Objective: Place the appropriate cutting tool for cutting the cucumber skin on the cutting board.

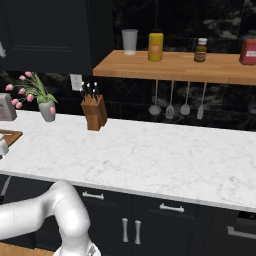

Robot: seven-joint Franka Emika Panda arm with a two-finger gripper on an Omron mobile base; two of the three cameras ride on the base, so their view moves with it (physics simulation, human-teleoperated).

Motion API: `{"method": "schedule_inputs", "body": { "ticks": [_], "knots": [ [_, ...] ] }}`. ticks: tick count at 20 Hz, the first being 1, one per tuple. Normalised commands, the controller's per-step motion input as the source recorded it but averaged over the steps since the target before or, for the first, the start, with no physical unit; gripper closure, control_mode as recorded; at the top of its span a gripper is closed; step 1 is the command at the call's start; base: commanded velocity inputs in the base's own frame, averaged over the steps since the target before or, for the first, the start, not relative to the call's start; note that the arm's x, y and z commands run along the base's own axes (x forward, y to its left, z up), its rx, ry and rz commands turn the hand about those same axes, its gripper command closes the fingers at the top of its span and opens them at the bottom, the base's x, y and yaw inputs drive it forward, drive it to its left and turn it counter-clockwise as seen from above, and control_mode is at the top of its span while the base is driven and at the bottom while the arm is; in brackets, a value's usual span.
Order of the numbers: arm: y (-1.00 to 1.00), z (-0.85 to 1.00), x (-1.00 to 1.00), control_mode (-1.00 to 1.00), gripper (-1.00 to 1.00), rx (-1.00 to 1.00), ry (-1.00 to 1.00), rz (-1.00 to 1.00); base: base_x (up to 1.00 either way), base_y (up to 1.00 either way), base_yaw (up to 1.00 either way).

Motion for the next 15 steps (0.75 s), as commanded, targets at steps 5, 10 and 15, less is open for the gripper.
{"method": "schedule_inputs", "body": {
  "ticks": [5, 10, 15],
  "knots": [
    [-1.0, 0.19, -0.2, -1.0, -1.0, 0.11, -0.02, 0.0, 0.0, 0.0, 0.0],
    [-1.0, 0.3, -0.23, -1.0, -1.0, 0.11, -0.05, -0.01, 0.0, 0.0, 0.0],
    [-1.0, 0.38, -0.08, -1.0, -1.0, 0.06, -0.01, -0.03, 0.0, 0.0, 0.0]
  ]
}}
